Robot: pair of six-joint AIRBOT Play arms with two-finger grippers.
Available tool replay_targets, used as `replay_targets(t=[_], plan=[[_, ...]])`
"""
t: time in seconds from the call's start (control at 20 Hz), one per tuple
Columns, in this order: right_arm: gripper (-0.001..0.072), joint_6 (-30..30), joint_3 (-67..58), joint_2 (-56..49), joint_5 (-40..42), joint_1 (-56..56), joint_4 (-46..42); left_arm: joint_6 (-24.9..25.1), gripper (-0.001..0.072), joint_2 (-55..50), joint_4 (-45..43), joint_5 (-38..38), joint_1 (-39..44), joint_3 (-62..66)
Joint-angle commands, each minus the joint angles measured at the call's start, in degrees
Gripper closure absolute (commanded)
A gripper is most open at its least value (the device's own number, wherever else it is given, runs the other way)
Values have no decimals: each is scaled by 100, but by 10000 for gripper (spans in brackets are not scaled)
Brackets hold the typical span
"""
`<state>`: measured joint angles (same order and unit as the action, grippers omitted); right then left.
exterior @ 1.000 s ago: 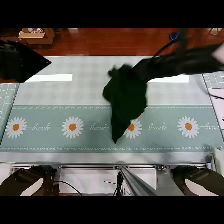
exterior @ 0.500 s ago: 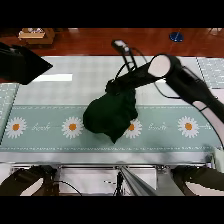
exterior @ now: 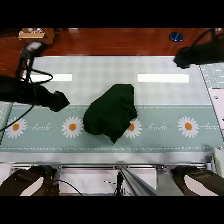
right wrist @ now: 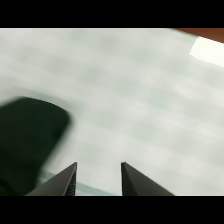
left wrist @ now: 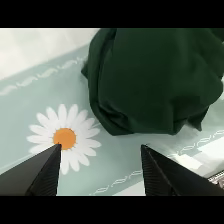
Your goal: Fold the shirts.
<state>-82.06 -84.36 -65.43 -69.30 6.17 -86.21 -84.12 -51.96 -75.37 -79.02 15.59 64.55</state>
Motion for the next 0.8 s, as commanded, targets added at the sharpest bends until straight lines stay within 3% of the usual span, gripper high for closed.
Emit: replay_targets(t=[0.0,0.1,0.15,0.25,0.4,0.75], plan=[[346,116,374,118,-588,-955,-708,544,136,37,1320,793,-688,-1255],[342,118,872,118,-538,-1423,11,1322,134,31,2608,807,-1438,-1910],[301,120,1209,118,-503,-1644,448,1615,128,31,3018,804,-1788,-2205],[291,136,1932,120,-409,-1943,992,2120,18,11,3558,695,-2420,-2778],[291,262,2835,120,-306,-2070,1414,2524,-13,-160,3593,675,-2791,-3436],[291,396,3318,120,59,-2059,2369,3023,-13,-1423,3873,1408,-2417,-3856]])
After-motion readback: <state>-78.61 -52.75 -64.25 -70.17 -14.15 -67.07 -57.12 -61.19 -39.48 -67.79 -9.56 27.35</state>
